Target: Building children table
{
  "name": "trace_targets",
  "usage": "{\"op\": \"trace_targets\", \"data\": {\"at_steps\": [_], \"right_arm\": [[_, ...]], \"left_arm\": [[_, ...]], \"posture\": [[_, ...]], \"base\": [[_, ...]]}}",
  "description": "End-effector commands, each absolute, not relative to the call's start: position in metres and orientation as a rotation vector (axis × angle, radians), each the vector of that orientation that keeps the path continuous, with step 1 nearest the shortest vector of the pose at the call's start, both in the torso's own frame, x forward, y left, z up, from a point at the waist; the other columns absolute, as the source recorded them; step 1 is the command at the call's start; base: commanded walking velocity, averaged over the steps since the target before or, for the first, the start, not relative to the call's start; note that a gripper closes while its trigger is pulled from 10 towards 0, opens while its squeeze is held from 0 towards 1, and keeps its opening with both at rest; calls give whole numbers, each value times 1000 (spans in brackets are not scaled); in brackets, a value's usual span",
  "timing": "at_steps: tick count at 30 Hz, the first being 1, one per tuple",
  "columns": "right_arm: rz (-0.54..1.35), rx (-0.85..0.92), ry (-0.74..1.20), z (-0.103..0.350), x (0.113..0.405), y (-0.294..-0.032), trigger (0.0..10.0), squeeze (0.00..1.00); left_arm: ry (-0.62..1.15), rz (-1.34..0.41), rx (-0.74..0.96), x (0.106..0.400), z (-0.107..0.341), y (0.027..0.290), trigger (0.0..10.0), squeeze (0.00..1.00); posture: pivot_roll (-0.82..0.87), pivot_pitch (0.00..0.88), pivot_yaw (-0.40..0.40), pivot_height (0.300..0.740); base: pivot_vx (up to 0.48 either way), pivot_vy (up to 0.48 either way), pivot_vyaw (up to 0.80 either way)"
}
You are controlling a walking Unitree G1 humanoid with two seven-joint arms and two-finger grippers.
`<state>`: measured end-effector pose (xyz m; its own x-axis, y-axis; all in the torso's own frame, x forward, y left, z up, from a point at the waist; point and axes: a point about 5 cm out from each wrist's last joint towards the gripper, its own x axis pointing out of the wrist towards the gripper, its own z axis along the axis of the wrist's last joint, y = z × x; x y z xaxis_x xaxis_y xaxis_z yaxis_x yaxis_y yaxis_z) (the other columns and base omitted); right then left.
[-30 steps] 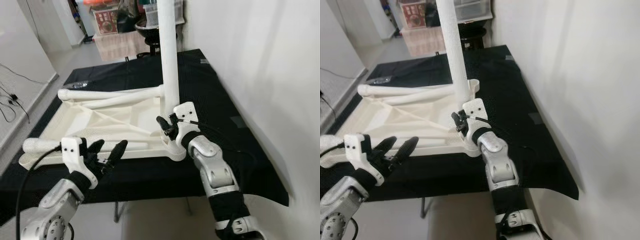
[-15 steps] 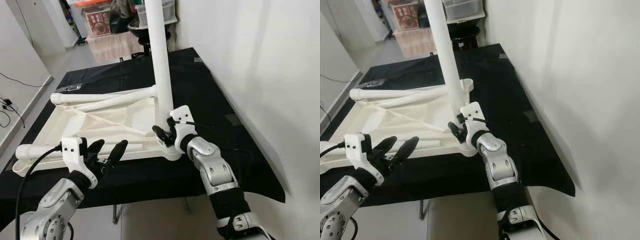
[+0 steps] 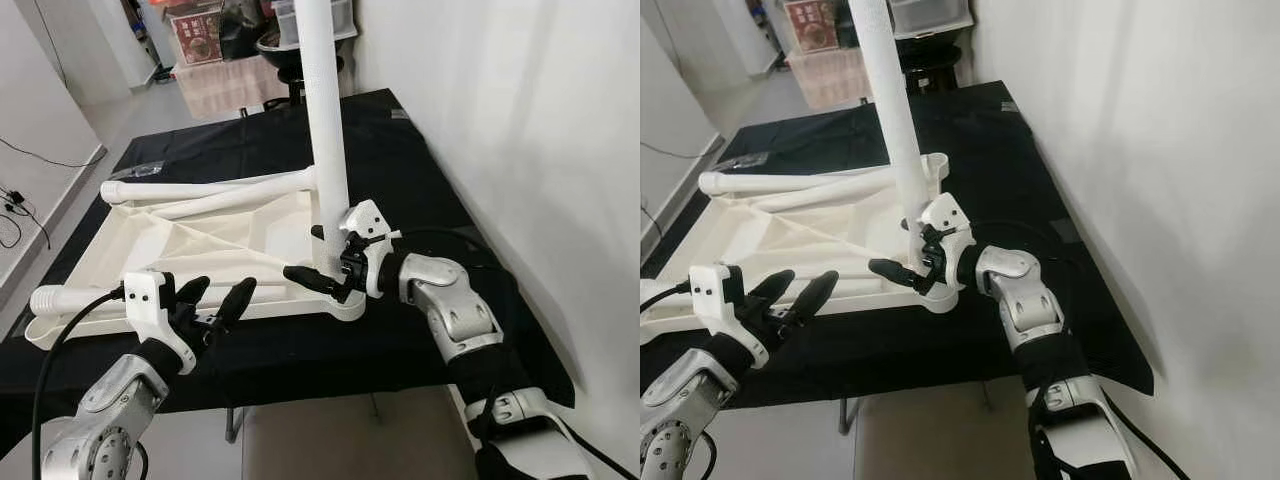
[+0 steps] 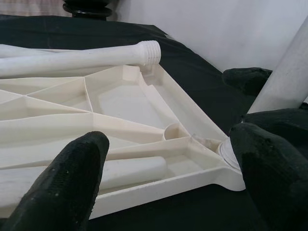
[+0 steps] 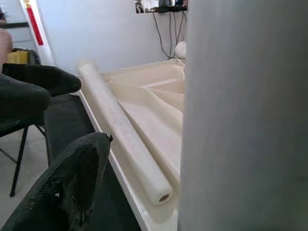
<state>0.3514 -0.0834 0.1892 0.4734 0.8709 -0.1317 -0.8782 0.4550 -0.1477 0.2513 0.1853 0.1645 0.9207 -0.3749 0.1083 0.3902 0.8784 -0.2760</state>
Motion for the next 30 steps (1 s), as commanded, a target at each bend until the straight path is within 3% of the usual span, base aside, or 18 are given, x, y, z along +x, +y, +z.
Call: {"op": "trace_targets", "data": {"at_steps": [1, 3, 4, 15, 17, 19, 20, 21, 22, 24, 25, 30], "right_arm": [[1192, -197, 83, 185, 352, -72, 4275, 0], [1192, -197, 83, 185, 352, -72, 4275, 0], [1214, -194, 108, 182, 353, -73, 0, 0], [1252, -186, 117, 181, 357, -79, 0, 0], [1125, -225, 143, 174, 359, -88, 0, 0], [1125, -225, 143, 174, 359, -88, 0, 0], [1047, -245, 172, 166, 357, -92, 0, 0], [840, -207, 207, 158, 355, -92, 0, 0], [840, -207, 207, 158, 355, -92, 0, 0], [225, -97, 171, 152, 339, -108, 0, 0], [268, -191, 102, 158, 323, -97, 0, 0], [397, -188, 149, 152, 339, -95, 0, 0]], "left_arm": [[-35, -374, -292, 251, 161, 190, 10000, 0], [-35, -374, -292, 251, 161, 190, 10000, 0], [-35, -374, -293, 250, 161, 190, 10000, 0], [-34, -374, -290, 250, 162, 191, 10000, 0], [-33, -375, -289, 250, 161, 191, 10000, 0], [-33, -375, -289, 250, 161, 191, 10000, 0], [-32, -375, -289, 250, 160, 191, 10000, 0], [-31, -374, -288, 249, 160, 192, 10000, 0], [-31, -374, -288, 249, 160, 192, 10000, 0], [-29, -372, -288, 248, 158, 193, 10000, 0], [-22, -377, -287, 248, 156, 192, 10000, 0], [-12, -386, -295, 248, 154, 191, 10000, 0]], "posture": [[-47, 73, 133, 740], [-47, 73, 133, 740], [-46, 73, 134, 740], [-29, 73, 136, 740], [-27, 77, 123, 740], [-27, 77, 123, 740], [-25, 62, 111, 740], [-22, 59, 107, 740], [-22, 59, 107, 740], [-40, 61, 118, 740], [-46, 39, 127, 740], [-55, 33, 123, 740]], "base": [[0, 0, 0], [0, 0, 0], [0, 0, 0], [0, 0, 0], [0, 0, 0], [0, 0, 0], [0, 0, 0], [0, 0, 0], [0, 0, 0], [0, 0, 0], [0, 0, 0], [0, 0, 0]]}}
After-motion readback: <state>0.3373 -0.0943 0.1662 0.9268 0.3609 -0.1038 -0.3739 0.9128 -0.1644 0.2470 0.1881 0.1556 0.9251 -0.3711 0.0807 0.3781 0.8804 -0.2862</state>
